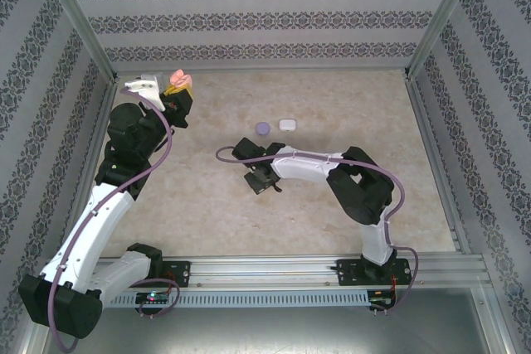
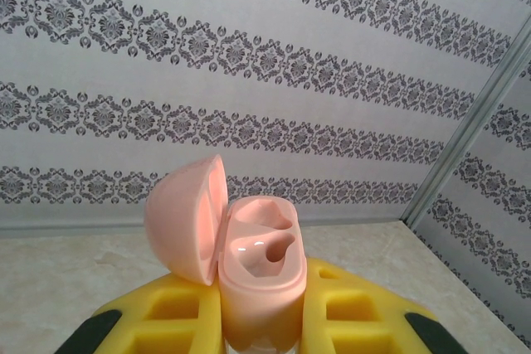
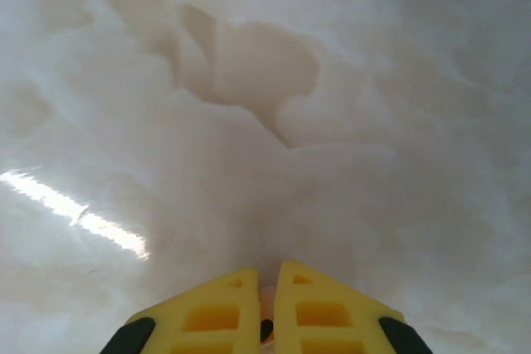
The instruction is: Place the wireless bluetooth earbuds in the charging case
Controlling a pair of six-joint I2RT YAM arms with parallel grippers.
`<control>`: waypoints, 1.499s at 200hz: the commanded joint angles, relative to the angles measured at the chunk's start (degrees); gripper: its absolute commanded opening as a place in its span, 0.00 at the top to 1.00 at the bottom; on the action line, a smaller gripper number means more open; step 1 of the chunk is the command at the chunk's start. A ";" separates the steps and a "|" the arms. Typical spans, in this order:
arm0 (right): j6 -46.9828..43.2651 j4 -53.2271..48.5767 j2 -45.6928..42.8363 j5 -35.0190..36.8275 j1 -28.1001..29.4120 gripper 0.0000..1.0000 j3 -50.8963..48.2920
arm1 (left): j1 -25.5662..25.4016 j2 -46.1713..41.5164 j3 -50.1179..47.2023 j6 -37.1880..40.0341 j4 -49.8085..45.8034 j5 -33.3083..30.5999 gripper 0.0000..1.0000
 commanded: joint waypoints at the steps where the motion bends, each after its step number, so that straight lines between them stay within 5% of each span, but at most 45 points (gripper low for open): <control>1: -1.74 -0.47 0.19 0.40 0.53 0.88 -2.00 | 0.54 -0.70 -0.35 -0.08 -0.19 1.21 1.00; 38: -0.04 -1.79 0.50 0.78 0.50 0.67 -1.15 | 0.53 -0.76 -0.75 -0.20 -0.14 1.39 1.00; 143: 14.18 -6.40 -1.54 -1.78 0.29 0.34 3.16 | 0.54 -0.71 -1.61 -0.68 0.96 1.91 1.00; 217: 26.05 -4.88 -2.53 -1.79 -1.36 0.39 1.12 | 0.47 -0.64 -2.39 -1.38 1.96 2.28 1.00; 300: 27.28 -4.23 -0.26 -2.64 -2.43 0.56 1.78 | 0.54 -0.10 -2.57 -1.62 2.50 2.71 1.00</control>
